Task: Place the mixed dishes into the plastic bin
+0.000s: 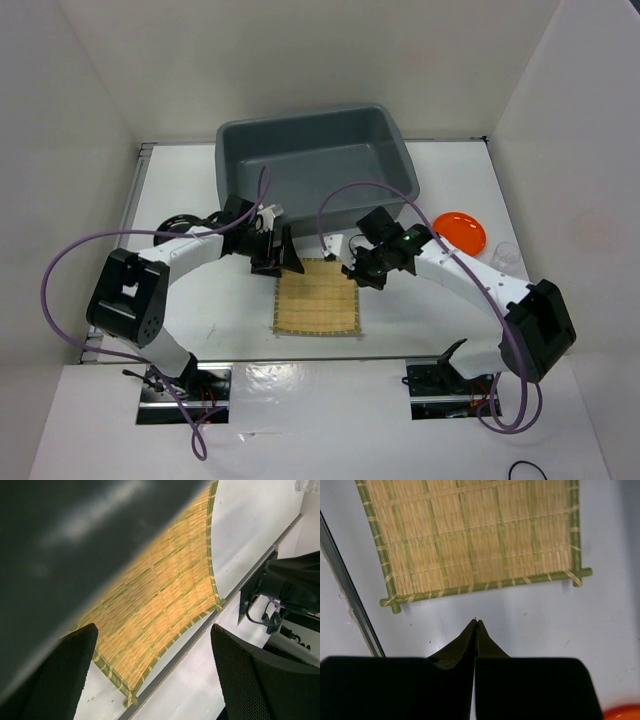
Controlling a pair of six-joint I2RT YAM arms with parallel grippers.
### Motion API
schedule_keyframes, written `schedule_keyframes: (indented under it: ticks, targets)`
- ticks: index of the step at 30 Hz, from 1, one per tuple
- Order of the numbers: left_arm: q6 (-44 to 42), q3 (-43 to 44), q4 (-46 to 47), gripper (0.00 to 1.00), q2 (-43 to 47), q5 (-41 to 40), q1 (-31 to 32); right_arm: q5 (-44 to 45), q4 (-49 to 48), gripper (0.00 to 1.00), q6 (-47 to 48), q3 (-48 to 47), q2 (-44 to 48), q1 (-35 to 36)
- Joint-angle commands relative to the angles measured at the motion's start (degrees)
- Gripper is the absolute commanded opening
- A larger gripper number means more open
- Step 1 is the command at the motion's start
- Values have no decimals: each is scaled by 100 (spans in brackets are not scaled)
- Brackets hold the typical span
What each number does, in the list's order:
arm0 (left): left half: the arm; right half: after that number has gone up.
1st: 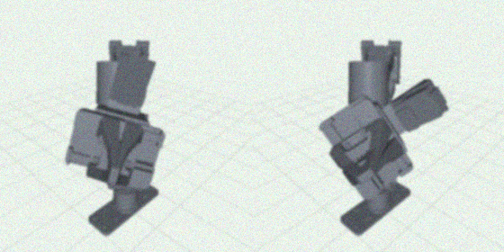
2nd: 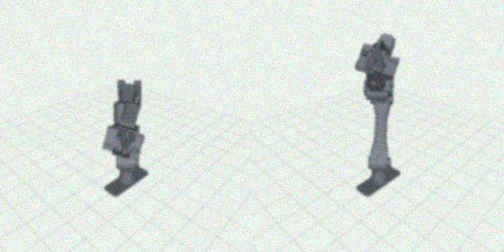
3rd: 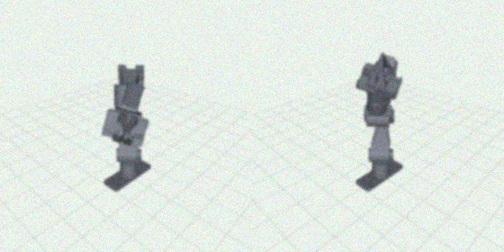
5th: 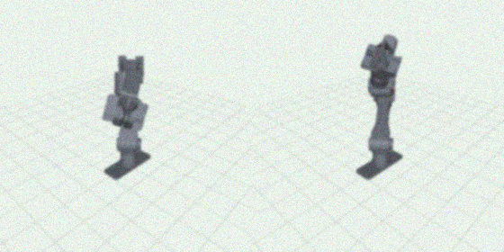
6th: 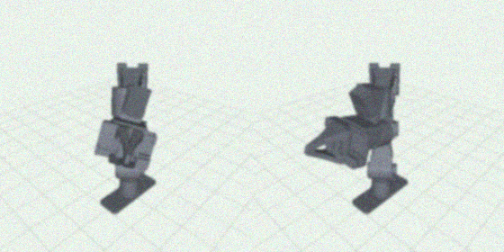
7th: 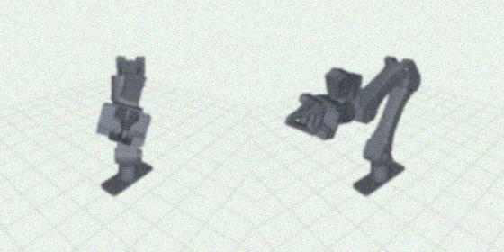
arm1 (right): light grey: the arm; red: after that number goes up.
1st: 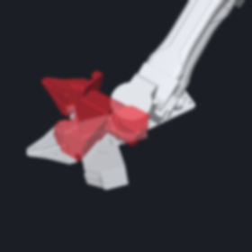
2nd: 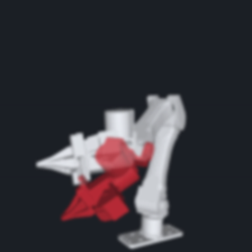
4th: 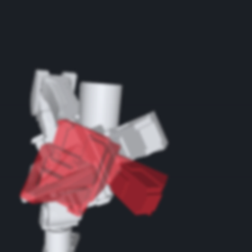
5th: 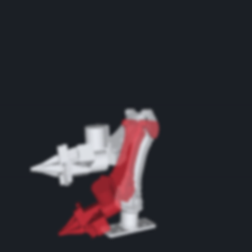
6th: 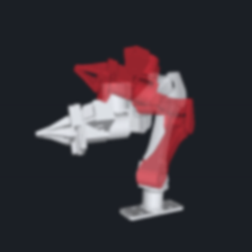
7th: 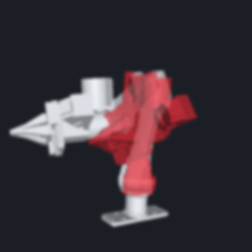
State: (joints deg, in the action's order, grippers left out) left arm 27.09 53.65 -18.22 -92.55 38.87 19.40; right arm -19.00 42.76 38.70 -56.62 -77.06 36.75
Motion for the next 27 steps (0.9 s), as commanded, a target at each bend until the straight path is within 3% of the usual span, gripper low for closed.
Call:
schedule_keyframes:
  ticks: [1,8,16,21,27]
  targets:
    - [244,-504,-1017,100,-342,33,161,90,-347,0,16,90,-195,288]
    - [420,39,-1175,100,-342,-1039,-102,143,-532,0,-143,143,-336,420]
    - [51,2550,-1624,100,-703,-1839,-507,327,-479,0,-205,318,-179,420]
    - [59,3222,-1808,100,-300,-1359,-560,380,-479,0,-143,450,-46,420]
    - [602,2609,-1808,100,832,-953,-200,257,-479,0,-73,441,-99,420]
